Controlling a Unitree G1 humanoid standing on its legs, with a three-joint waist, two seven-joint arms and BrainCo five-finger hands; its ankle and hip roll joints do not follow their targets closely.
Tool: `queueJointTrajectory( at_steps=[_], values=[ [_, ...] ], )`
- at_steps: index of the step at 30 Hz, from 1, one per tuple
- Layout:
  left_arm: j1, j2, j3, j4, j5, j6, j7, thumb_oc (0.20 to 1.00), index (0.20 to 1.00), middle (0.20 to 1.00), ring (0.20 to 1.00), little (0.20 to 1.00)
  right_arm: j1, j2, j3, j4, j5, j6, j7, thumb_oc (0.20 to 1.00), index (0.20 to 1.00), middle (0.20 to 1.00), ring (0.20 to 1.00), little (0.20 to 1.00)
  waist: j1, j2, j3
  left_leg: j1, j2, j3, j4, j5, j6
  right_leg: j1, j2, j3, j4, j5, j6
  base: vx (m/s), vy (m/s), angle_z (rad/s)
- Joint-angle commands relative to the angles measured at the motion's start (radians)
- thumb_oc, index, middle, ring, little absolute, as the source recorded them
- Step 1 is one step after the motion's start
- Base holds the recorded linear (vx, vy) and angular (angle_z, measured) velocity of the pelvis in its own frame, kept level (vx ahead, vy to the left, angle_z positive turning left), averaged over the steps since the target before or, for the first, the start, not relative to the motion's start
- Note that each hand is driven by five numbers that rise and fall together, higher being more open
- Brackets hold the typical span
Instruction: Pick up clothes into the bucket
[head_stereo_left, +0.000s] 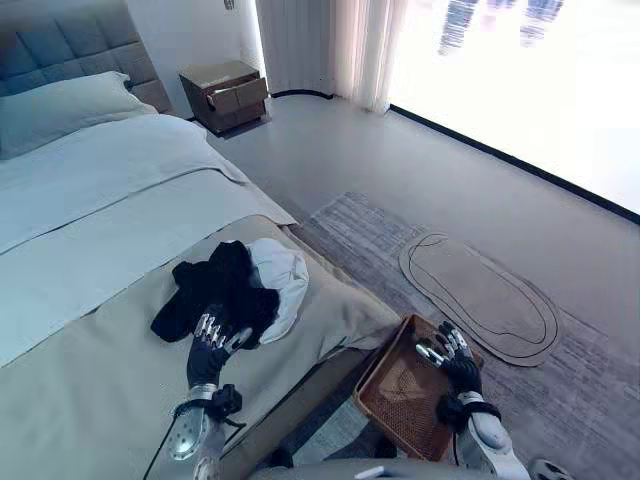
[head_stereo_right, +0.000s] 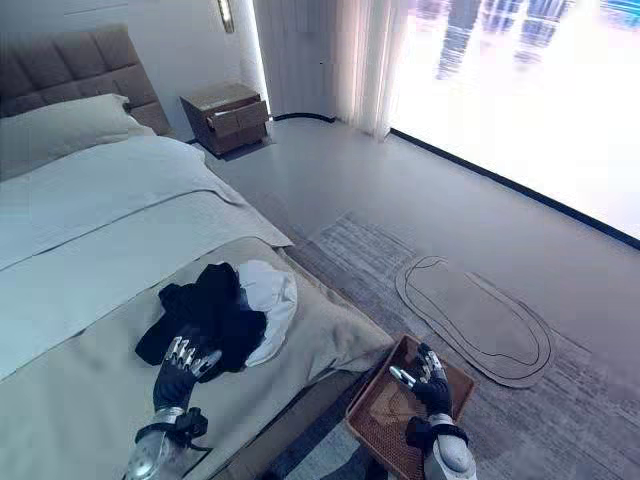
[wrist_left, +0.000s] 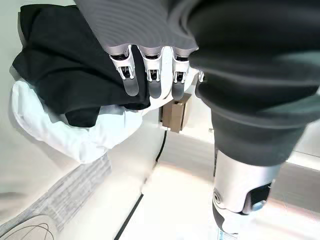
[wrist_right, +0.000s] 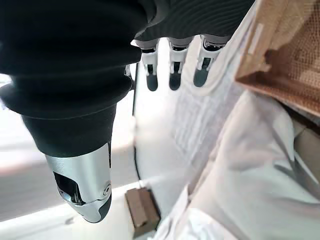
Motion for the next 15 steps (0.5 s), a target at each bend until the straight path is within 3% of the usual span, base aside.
queueJointTrajectory(
  at_steps=[1,9,15],
  values=[
    [-0.042,0.047,0.006,-0.065,0.069,-0.069,0.006,1.000,1.000,1.000,1.000,1.000,-0.044,-0.010,0.019,-0.085,-0.023,-0.060,-0.004,1.000,1.000,1.000,1.000,1.000,-0.007,-0.043,-0.013,-0.052,0.037,-0.045,0.000,0.042,-0.012,-0.026,-0.058,0.007,0.019,0.040,0.062,-0.32,-0.251,-0.36],
    [-0.036,0.050,0.017,-0.070,0.078,-0.067,0.008,1.000,1.000,1.000,1.000,1.000,-0.036,-0.013,0.006,-0.096,-0.022,-0.058,-0.002,1.000,1.000,1.000,1.000,1.000,-0.007,-0.044,-0.007,-0.054,0.032,-0.049,0.001,0.040,-0.010,-0.030,-0.062,0.010,0.022,0.039,0.064,0.00,0.000,0.00],
    [-0.040,0.087,0.043,-0.039,0.204,-0.072,0.062,1.000,1.000,1.000,1.000,1.000,-0.025,-0.021,-0.026,-0.090,-0.028,-0.062,-0.008,1.000,1.000,1.000,1.000,1.000,-0.004,-0.049,0.008,-0.063,0.019,-0.058,0.047,0.013,-0.001,-0.024,-0.078,0.017,0.040,0.030,0.068,0.03,0.018,0.01]
  ],
)
